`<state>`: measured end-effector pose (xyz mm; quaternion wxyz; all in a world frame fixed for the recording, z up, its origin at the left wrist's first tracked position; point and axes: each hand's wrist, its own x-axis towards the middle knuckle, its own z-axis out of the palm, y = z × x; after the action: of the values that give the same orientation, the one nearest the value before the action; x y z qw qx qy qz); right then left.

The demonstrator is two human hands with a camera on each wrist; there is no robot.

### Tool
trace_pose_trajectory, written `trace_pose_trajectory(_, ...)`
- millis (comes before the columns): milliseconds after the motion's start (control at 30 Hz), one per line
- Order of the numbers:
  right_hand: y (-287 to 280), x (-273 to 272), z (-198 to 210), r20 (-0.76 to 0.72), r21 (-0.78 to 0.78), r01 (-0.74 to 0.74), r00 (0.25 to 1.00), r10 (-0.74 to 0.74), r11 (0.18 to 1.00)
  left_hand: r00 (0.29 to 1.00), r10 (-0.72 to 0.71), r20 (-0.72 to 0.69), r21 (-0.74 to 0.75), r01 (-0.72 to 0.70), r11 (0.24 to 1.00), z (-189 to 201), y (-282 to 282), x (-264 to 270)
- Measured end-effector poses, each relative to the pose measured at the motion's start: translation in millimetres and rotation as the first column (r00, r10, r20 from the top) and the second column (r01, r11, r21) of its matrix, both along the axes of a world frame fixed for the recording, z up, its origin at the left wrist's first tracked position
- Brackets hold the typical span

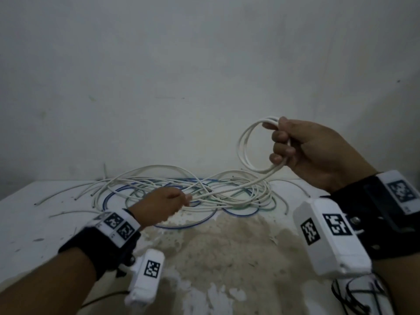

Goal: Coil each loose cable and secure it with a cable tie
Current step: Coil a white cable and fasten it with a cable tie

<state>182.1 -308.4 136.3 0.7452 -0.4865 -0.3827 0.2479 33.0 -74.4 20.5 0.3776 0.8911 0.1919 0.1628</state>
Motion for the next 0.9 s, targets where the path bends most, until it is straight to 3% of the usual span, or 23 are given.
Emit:
trace_pose_trajectory(133,0,-11,-23,0.031,-0.162,-0.102,0.994,0.108,0.981,0.995,0.086,-0.05,0.316,-0.066,0.946,33,13,-3)
trace_pose_trajectory(267,16,-30,-59,0.12,-0.311,-0.097,0.983,0.141,0.945,0.964,0.236,-0.119,0.416,-0.167,0.894,65,11,4)
trace_pose_trajectory(333,27,-39,-76,0.199,-0.352,-0.023,0.975,0.099,0.936,0.966,0.248,-0.067,0.247,-0.225,0.942,74,3,8)
trace_pose_trajectory(400,36,-44,-90,0.299,-0.371,0.063,0.953,0.055,0.926,0.966,0.259,0.017,-0.057,-0.258,0.965,79,-10,9)
trace_pose_trajectory(500,50,-53,-106,0.307,-0.358,0.14,0.951,-0.026,0.923,0.956,0.257,0.138,-0.522,-0.15,0.839,80,-33,10)
trace_pose_trajectory(567,58,-58,-110,0.323,-0.333,0.213,0.941,-0.1,0.919,0.945,0.265,0.194,-0.676,-0.067,0.734,80,-46,9)
trace_pose_trajectory(667,64,-62,-111,0.349,-0.313,0.289,0.921,-0.173,0.905,0.946,0.229,0.231,-0.748,0.022,0.663,72,-65,8)
trace_pose_trajectory(733,68,-64,-108,0.279,-0.305,0.285,0.939,-0.201,0.908,0.949,0.199,0.245,-0.763,0.062,0.644,65,-76,7)
trace_pose_trajectory(833,73,-68,-103,0.11,-0.218,0.202,0.977,-0.182,0.955,0.954,0.163,0.251,-0.721,0.072,0.689,58,-88,5)
trace_pose_trajectory(900,74,-68,-102,0.076,-0.192,0.184,0.982,-0.172,0.964,0.951,0.171,0.258,-0.681,0.053,0.731,58,-91,2)
